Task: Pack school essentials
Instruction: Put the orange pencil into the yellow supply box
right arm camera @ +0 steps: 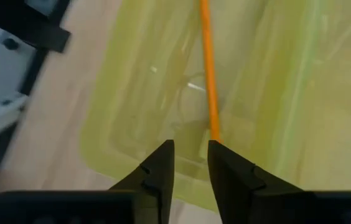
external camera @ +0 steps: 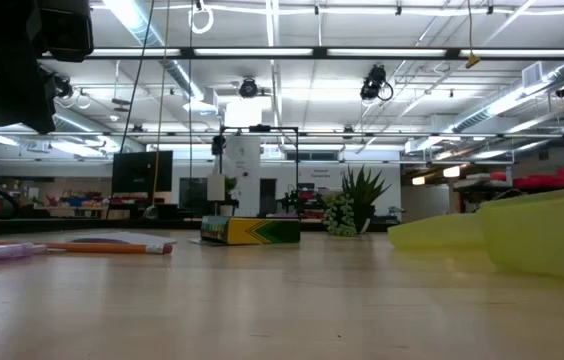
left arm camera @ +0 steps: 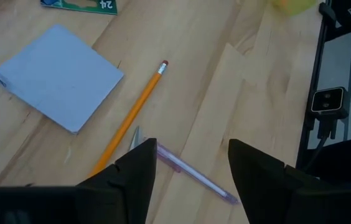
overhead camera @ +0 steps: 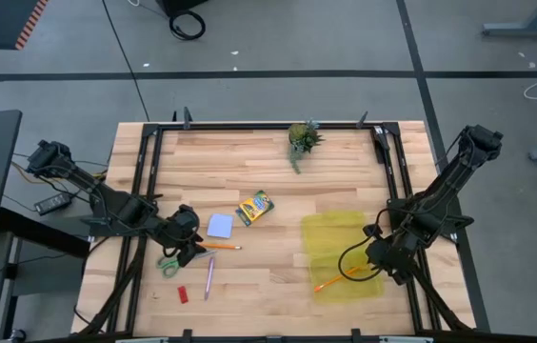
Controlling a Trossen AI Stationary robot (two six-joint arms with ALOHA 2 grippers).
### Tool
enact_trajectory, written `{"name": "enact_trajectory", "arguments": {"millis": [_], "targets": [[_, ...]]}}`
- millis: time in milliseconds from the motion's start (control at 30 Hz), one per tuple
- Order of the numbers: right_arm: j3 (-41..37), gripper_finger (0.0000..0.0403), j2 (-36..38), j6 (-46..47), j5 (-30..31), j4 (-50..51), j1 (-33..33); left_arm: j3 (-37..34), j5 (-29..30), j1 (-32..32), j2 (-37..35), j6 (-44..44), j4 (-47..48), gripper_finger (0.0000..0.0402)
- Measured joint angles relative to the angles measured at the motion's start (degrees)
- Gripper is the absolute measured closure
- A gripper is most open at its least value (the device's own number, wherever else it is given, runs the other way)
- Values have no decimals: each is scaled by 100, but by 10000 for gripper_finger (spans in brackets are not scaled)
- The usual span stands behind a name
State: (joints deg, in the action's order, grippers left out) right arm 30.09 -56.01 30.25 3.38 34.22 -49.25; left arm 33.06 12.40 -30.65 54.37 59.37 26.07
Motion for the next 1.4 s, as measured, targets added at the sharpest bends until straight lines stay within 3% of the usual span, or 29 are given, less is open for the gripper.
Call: {"name": "enact_trajectory", "arguments": {"millis": [233,500,1100,1400], "targets": [[352,288,0,237,-46,66,87,-2,0,0,0,-10,200,190],[881,287,-127,251,238,173,815,-4,-5,0,0,-62,407,193],[2460,287,-2503,-1550,157,-872,2716,-4,-948,0,0,-195,386,223],[3008,287,-3439,-1857,-68,-1724,3306,-4,-975,0,0,-594,407,224]]}}
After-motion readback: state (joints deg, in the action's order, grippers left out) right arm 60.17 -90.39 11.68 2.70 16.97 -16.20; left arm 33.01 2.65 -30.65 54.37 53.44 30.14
